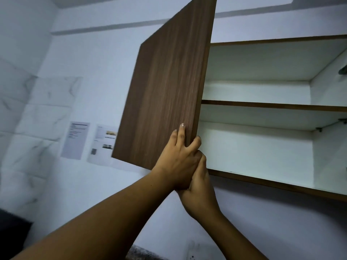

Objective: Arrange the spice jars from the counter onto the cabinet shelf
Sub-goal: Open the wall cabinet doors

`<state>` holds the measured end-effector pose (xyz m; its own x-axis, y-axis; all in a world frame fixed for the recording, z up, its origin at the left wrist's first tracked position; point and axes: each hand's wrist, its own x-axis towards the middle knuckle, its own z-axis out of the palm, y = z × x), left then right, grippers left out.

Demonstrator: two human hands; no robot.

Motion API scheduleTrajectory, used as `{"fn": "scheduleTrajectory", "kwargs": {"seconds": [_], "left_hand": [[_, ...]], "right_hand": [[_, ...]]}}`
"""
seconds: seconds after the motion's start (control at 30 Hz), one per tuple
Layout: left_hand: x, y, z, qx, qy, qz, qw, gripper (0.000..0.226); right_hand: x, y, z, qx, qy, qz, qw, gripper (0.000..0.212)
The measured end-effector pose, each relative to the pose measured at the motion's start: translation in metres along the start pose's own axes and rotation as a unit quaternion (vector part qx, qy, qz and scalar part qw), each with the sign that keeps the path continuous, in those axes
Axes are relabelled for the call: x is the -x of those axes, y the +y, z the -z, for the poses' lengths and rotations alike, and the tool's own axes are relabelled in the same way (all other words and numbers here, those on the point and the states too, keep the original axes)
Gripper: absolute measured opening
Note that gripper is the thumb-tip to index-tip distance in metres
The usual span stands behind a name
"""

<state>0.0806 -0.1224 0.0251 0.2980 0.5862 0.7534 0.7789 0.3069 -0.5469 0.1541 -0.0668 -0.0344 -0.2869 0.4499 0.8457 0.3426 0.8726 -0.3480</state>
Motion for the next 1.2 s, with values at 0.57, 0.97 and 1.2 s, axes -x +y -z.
{"fn": "scheduleTrajectory", "kwargs": {"seconds": [0.57,0.97,1.2], "left_hand": [[0.123,-0.106,0.077,-0.046,-0.043,0.036,0.997,0.053],[0.194,-0.206,0.088,-0.106,0.089,-0.014,0.99,0.006],[0.243,-0.266,0.075,-0.073,0.058,0.042,0.995,0.02]], "right_hand": [[0.05,-0.164,-0.022,-0.01,-0.031,0.122,0.992,0.089],[0.044,-0.261,-0.091,-0.058,-0.009,0.149,0.987,0.086],[0.043,-0.317,-0.152,-0.066,-0.009,0.144,0.987,0.08]]}}
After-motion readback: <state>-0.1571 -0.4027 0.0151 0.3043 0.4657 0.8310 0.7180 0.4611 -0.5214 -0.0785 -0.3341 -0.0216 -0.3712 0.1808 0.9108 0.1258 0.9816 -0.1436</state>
